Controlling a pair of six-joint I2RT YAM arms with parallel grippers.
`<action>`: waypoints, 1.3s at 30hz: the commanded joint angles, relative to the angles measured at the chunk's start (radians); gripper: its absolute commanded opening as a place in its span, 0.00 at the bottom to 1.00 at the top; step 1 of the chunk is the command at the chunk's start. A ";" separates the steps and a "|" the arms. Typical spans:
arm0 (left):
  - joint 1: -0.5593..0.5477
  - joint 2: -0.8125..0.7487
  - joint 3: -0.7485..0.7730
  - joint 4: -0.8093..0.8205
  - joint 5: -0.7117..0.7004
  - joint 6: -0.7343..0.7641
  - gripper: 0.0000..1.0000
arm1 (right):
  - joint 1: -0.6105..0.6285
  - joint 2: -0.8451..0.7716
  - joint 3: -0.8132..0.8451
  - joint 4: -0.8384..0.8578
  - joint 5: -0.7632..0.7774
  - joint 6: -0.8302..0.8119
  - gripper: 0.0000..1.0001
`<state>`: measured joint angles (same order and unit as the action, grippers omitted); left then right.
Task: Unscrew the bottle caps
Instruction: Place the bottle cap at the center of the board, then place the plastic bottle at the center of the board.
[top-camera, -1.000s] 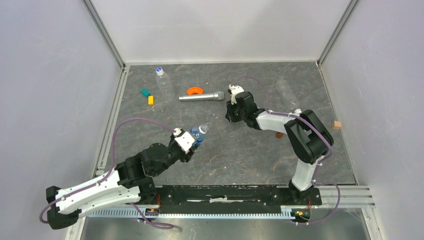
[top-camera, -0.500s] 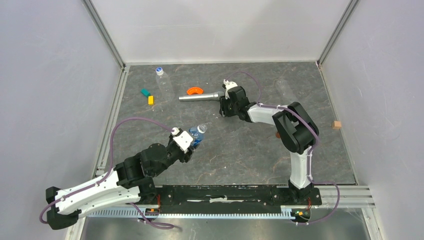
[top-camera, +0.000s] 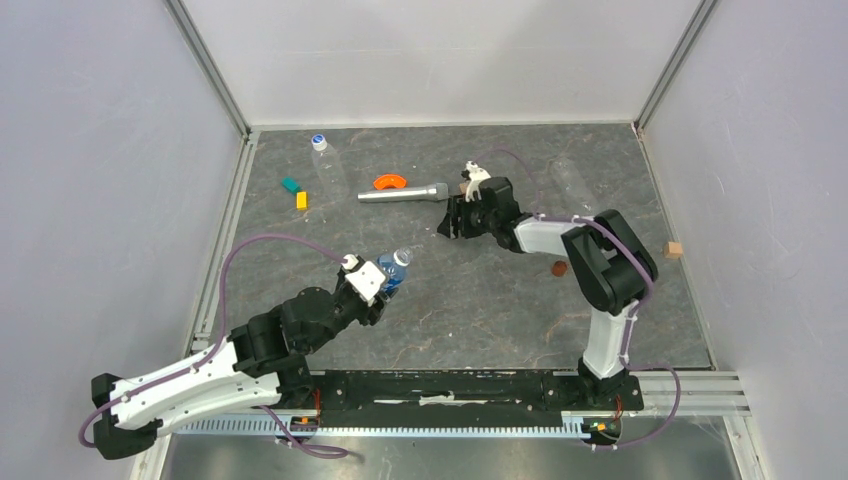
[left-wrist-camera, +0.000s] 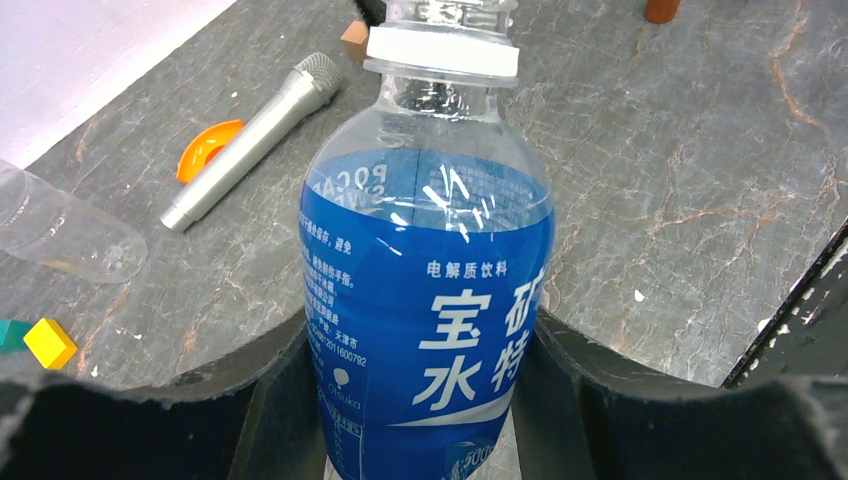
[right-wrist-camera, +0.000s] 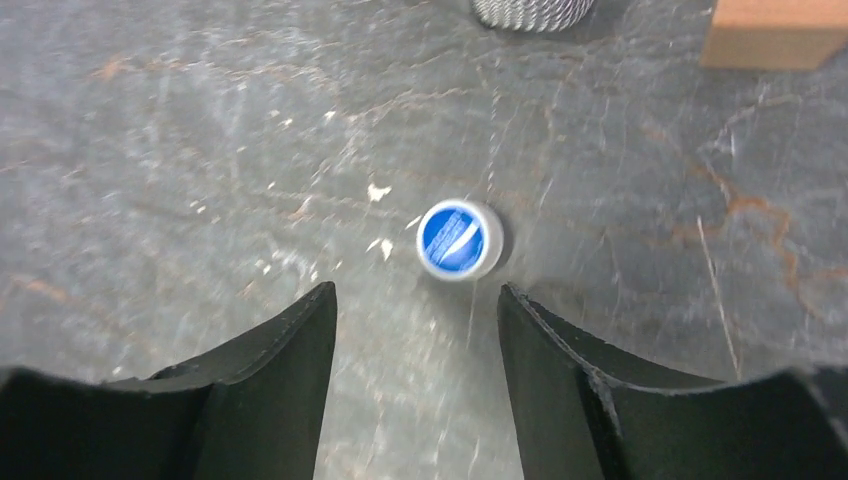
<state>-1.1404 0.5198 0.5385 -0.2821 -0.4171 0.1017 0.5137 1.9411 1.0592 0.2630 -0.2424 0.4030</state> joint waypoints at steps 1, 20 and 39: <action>0.002 0.013 -0.004 0.047 -0.004 -0.037 0.09 | -0.019 -0.185 -0.114 0.160 -0.140 0.041 0.65; 0.002 0.175 -0.005 0.166 0.070 -0.031 0.09 | 0.009 -0.877 -0.717 0.894 -0.454 0.454 0.85; 0.002 0.318 0.034 0.236 0.284 -0.022 0.08 | 0.187 -0.740 -0.748 0.950 -0.323 0.501 0.76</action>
<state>-1.1404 0.8364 0.5312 -0.1078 -0.1761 0.1017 0.6888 1.1816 0.2985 1.1412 -0.5919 0.8871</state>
